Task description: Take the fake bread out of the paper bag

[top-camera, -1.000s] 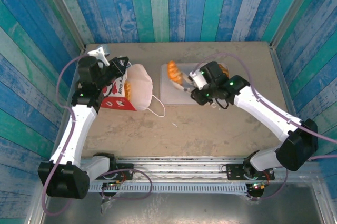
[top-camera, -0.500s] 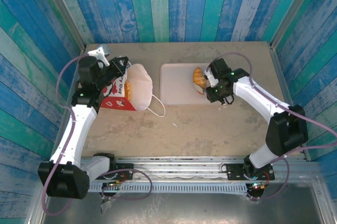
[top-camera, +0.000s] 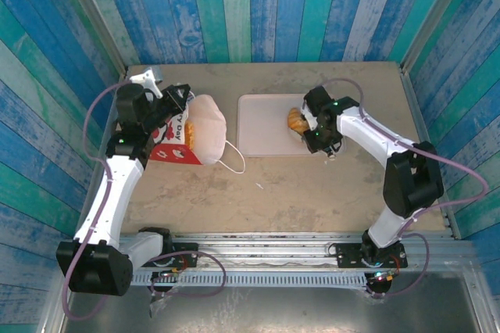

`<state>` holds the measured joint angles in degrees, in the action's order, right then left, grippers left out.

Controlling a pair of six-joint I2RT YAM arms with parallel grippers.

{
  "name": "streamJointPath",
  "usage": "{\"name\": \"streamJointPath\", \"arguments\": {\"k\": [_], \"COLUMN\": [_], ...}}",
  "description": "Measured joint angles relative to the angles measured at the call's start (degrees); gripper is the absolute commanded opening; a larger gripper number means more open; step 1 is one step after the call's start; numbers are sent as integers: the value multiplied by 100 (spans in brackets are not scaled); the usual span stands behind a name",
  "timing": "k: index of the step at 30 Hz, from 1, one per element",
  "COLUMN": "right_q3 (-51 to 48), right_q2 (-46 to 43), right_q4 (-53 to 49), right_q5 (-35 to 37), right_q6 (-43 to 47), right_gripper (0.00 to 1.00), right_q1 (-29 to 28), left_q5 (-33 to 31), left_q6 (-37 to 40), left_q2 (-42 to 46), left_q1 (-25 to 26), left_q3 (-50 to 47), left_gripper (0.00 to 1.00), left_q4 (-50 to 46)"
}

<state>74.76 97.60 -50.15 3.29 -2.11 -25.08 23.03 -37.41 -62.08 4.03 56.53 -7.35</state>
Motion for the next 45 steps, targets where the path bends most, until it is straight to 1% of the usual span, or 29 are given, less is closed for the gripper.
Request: {"name": "streamJointPath", "arguments": {"k": [6,12,22,31,36,40,45], "right_q3": [63,219,446,669,669,693,909], "right_q2": [76,13,-94,-68,98,278,404], "right_q4": [-35,-44,-203,-409,-483,-531,-533], "right_q5": [-201,-229,-380,-614,-581,-520,-330], "right_q6": [15,48,221,345,348,337,168], "right_gripper": [59,61,53,51,50,46,46], "right_q1": [4,11,258,291,293,293,299], "left_q5": [0,0,0,0,0,0,0], "left_q6": [13,13,15,15,15,13,13], "left_q2": [0,2,7,11,11,11,11], "left_q1": [0,0,0,0,0,0,0], "left_q3": [0,0,0,0,0,0,0], "left_gripper": [3,3,3,3,3,3,3], "left_q4": [-17,-37,-42,-39,-39,-39,-39]}}
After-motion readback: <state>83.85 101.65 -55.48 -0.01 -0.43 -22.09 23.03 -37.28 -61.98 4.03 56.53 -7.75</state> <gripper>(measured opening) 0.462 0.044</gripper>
